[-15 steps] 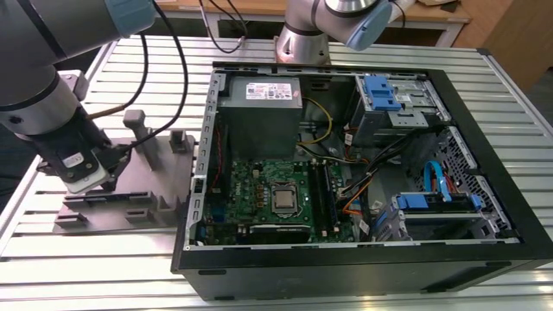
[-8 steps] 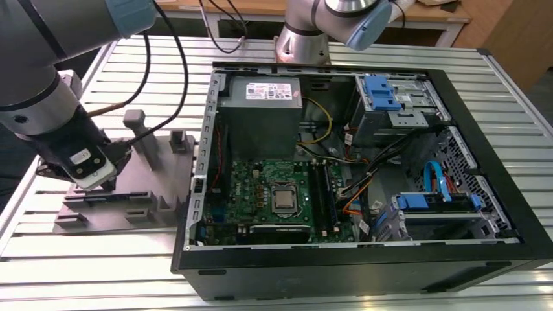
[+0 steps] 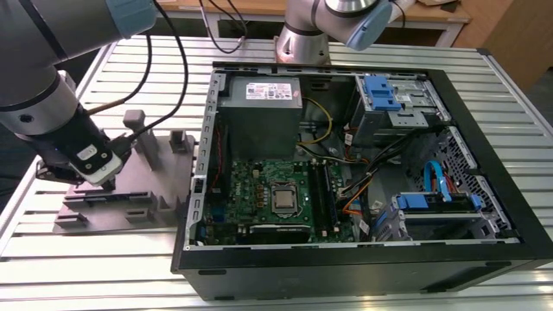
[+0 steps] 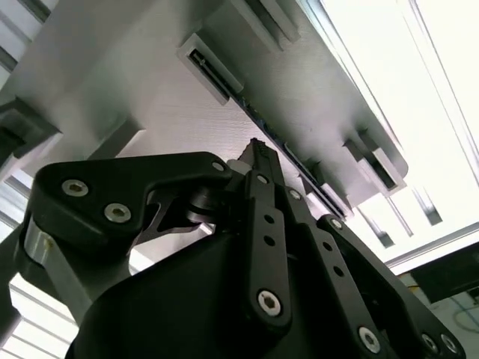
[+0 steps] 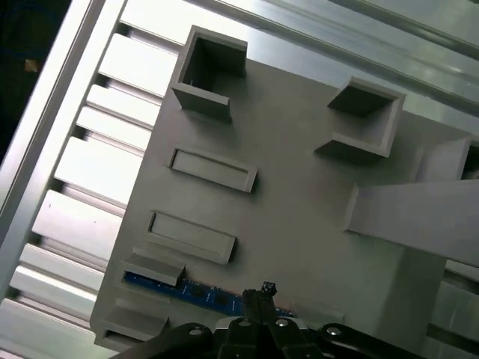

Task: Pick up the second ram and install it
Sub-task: 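Pick up the second ram and move it above second insertion slot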

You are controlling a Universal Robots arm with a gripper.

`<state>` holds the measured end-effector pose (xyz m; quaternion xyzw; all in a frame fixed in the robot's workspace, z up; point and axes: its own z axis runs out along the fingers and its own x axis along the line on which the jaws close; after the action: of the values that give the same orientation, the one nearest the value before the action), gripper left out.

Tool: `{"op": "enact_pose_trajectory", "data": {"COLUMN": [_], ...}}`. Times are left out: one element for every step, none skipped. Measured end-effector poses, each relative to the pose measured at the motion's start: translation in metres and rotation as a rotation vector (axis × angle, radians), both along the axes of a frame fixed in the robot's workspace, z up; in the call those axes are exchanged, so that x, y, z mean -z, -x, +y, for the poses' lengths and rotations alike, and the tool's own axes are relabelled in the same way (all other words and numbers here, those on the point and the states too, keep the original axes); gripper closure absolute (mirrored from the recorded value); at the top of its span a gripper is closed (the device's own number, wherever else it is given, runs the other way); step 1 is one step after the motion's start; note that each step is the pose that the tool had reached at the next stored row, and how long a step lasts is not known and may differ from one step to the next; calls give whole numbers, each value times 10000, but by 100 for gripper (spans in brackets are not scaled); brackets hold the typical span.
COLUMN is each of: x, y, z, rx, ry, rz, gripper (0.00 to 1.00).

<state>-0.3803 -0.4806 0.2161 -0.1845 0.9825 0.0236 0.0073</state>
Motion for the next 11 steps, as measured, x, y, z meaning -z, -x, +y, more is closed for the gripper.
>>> {"op": "enact_pose_trajectory", "data": {"x": [0, 0, 0, 0, 1, 1, 1, 1, 1, 1, 1], "y": [0, 0, 0, 0, 0, 0, 0, 0, 0, 0, 0], "z": [0, 0, 0, 0, 0, 0, 0, 0, 0, 0, 0], "rx": [-130, -263, -397, -546, -681, -816, -950, -1080, -1212, -1340, -1483], "ry": [0, 0, 0, 0, 0, 0, 0, 0, 0, 0, 0], "rz": [0, 0, 0, 0, 0, 0, 0, 0, 0, 0, 0], "gripper": [89, 89, 89, 89, 89, 89, 89, 89, 89, 89, 89]}}
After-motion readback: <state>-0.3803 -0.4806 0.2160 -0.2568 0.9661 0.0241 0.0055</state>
